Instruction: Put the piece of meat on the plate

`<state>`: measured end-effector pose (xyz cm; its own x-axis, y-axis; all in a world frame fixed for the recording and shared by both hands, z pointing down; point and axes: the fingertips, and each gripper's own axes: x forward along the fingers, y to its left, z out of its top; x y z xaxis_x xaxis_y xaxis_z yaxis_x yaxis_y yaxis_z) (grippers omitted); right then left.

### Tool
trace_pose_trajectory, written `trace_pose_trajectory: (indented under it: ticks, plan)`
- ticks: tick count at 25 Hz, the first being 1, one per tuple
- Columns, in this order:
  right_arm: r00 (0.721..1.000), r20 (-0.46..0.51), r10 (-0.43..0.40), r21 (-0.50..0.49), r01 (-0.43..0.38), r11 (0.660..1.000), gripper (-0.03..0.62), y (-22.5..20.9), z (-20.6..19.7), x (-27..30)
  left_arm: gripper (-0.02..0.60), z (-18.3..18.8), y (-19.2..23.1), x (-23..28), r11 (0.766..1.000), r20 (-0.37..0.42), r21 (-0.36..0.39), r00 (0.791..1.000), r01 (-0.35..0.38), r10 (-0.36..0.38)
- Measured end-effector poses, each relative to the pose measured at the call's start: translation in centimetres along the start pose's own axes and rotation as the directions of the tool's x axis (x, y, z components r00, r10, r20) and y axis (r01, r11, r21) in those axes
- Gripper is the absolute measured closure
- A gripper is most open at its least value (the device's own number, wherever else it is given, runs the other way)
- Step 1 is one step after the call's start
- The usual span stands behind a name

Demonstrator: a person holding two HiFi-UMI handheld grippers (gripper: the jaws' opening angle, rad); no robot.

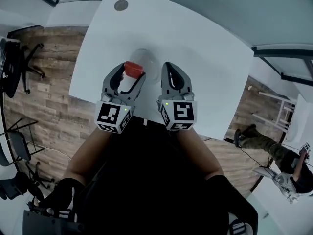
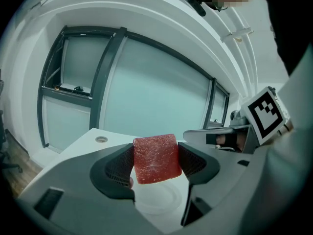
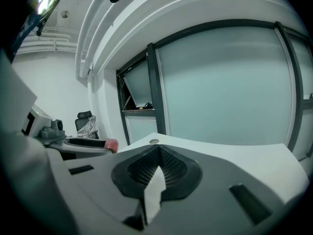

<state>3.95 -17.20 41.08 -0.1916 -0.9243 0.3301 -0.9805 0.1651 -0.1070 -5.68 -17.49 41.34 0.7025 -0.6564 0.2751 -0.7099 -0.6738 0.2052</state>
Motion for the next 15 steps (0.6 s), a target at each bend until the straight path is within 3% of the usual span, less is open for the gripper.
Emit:
trace_pose_trajectory:
  ticks: [15]
  plan:
    - [0.994,-0.060,0.087,0.012,-0.086,0.996,0.591,0.0,-2.2,1.3,0.298,-2.2,-0.7,2.0,1.000,-0.088,0.005,0.996,-0.011,0.011]
